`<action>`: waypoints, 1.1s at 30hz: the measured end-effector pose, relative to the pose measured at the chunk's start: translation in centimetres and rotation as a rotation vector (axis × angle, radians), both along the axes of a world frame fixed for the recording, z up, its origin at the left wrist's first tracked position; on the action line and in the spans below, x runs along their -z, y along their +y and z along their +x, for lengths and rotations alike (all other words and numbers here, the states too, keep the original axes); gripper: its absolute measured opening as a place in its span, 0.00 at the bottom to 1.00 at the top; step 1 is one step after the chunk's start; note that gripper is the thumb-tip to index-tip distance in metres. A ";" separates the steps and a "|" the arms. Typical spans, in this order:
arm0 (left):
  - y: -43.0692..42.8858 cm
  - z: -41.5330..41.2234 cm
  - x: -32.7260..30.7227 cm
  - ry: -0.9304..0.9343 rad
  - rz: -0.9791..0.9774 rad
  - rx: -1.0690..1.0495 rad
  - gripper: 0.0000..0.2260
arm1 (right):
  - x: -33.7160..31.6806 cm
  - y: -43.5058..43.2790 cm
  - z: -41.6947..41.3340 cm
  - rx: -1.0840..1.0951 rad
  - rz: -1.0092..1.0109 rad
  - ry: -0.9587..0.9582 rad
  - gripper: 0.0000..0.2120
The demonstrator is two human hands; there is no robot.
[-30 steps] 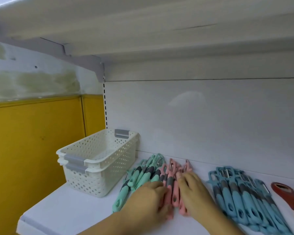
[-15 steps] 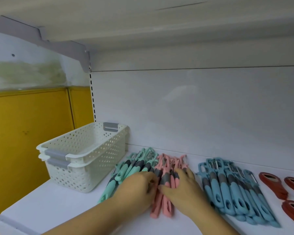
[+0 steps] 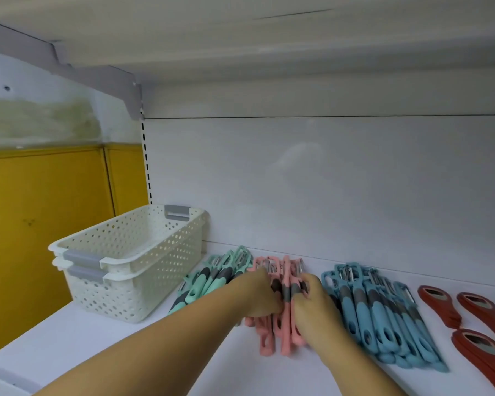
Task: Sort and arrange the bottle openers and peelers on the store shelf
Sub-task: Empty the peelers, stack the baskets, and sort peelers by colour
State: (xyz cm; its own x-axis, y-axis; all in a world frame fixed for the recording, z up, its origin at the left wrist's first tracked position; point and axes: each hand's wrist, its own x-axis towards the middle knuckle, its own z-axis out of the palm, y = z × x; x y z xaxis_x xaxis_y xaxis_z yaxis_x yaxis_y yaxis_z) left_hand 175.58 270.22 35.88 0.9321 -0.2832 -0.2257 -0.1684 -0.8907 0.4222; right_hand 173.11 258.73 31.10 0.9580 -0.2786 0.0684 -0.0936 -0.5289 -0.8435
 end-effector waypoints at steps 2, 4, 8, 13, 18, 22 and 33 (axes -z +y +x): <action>-0.2 0.7 -0.3 0.093 -0.072 -0.057 0.05 | -0.2 -0.1 -0.2 -0.010 0.032 -0.001 0.18; -0.2 1.2 -0.7 0.174 -0.134 -0.098 0.05 | -0.3 0.0 -0.5 -0.020 0.058 0.003 0.15; -0.3 1.7 -0.8 0.259 -0.256 -0.163 0.05 | -0.6 0.0 -0.8 -0.037 0.094 0.005 0.07; -0.2 2.0 0.5 0.225 -0.508 -0.302 0.16 | -0.9 0.1 -1.2 -0.024 0.101 0.045 0.12; 0.2 1.8 1.0 0.189 -0.659 -0.429 0.05 | -0.9 0.2 -1.1 0.008 0.147 0.057 0.14; -0.7 1.1 0.7 0.201 -0.713 -0.403 0.09 | -0.8 0.0 -0.8 0.029 0.189 0.049 0.16; -2.8 0.9 0.2 0.283 -0.876 -0.299 0.07 | -0.7 -0.3 -0.2 0.060 0.402 -0.005 0.15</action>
State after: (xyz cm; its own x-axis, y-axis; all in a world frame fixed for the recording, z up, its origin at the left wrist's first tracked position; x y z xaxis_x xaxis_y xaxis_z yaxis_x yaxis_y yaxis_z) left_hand 176.52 267.42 35.69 0.9366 -0.2178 -0.2744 0.2240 -0.2301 0.9471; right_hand 172.95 258.45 31.78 0.9393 -0.3391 -0.0525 -0.1094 -0.1508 -0.9825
